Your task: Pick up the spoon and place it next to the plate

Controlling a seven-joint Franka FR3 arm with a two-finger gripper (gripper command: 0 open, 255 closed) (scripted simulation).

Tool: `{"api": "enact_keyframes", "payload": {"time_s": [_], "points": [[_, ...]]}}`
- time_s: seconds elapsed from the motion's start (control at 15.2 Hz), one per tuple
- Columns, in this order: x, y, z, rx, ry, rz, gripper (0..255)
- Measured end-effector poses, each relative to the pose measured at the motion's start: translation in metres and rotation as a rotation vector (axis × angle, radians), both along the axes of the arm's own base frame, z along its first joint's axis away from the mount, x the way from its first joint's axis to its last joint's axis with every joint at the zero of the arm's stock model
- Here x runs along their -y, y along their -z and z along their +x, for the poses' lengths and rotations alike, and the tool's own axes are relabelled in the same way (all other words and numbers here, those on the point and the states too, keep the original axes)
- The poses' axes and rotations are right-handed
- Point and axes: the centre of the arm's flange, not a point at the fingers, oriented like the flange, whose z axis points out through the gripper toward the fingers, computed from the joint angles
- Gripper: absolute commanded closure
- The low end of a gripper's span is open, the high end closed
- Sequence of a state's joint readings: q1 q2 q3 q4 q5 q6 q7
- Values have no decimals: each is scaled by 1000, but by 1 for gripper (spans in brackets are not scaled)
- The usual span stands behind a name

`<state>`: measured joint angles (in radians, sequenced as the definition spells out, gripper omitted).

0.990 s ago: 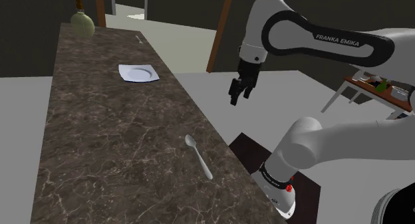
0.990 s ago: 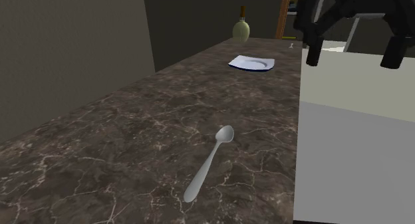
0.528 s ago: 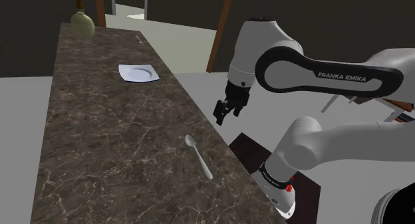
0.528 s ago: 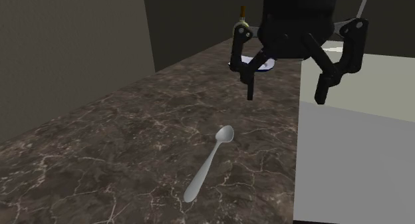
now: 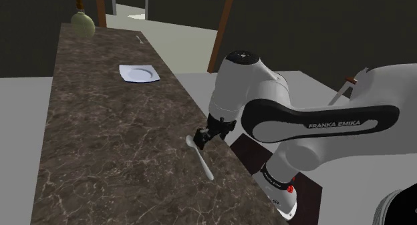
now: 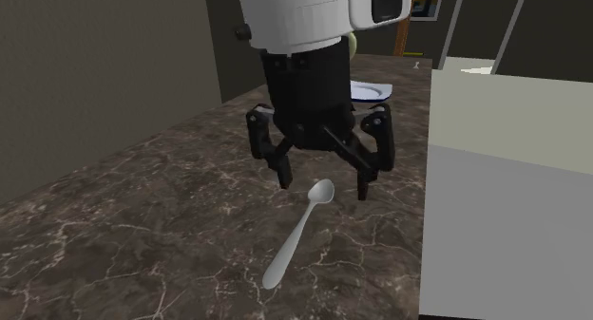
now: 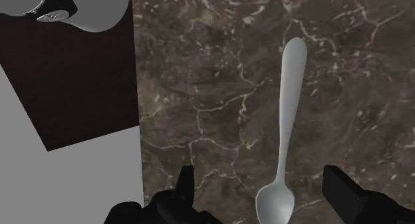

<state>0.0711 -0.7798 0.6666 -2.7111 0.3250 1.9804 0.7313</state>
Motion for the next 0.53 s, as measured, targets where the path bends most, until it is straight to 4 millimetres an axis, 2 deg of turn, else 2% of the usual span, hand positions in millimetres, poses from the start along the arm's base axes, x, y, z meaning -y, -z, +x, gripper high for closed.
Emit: {"api": "enact_keyframes", "payload": {"time_s": [0.2,0.53], "points": [[-32,23,0,36,36,-28,0],[-36,52,0,46,47,-35,0]]}}
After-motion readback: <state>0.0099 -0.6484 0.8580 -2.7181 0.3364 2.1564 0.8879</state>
